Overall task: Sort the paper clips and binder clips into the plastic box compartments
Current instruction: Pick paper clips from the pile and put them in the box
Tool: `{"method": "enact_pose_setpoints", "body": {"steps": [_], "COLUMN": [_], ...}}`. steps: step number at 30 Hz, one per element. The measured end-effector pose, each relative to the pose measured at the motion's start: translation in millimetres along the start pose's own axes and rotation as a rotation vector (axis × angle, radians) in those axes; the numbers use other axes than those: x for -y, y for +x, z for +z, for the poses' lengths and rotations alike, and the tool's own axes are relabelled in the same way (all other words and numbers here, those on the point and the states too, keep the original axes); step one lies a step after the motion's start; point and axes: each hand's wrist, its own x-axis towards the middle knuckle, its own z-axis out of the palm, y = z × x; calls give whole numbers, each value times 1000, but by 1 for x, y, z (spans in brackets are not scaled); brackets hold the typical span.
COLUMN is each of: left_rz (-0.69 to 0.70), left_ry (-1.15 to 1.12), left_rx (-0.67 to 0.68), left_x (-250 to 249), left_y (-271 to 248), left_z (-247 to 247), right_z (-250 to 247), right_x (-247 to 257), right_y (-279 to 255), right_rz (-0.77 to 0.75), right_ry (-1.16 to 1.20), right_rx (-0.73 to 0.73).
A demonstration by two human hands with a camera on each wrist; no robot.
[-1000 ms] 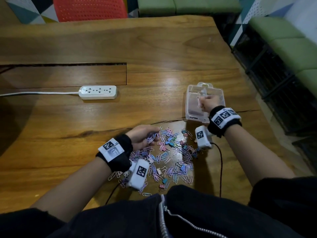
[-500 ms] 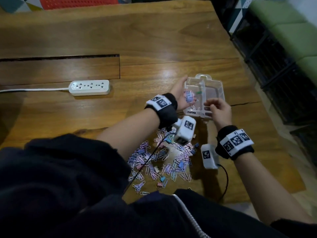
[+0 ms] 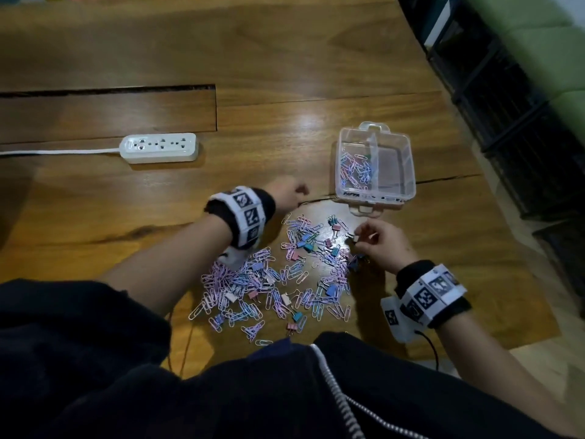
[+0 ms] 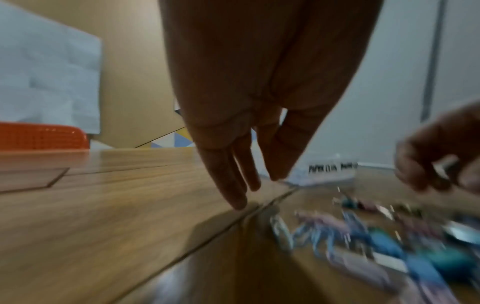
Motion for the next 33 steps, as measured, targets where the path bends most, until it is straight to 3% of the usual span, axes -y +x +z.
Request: {"method": "enact_pose_setpoints", "body": {"steps": [3, 9, 13, 21, 26, 29, 31, 33], "left_rz": [78, 144, 141, 61, 29, -34, -119, -223], "left_ry": [333, 549, 472, 289, 199, -3, -347, -792], "left_rx": [161, 118, -19, -7, -34, -68, -28, 121], "left_x": [22, 26, 23, 24, 27, 30, 36, 38], "left_y": [-16, -42, -43, -47, -49, -49, -48, -49], "left_z": [15, 41, 53, 51, 53, 46, 40, 32], "right_z": [21, 43, 45, 42, 44, 42, 39, 35], "right_x": [2, 15, 21, 15, 8, 7, 6, 6], "right_y": [-3, 5, 18, 22, 19, 15, 12, 12], "right_rz": [-129, -287, -279, -285, -214, -215, -196, -139], "right_ry": [-192, -497, -633, -615, -503, -375, -220, -19], "right_rx": [-3, 68, 81, 29, 86, 68, 35, 9]}}
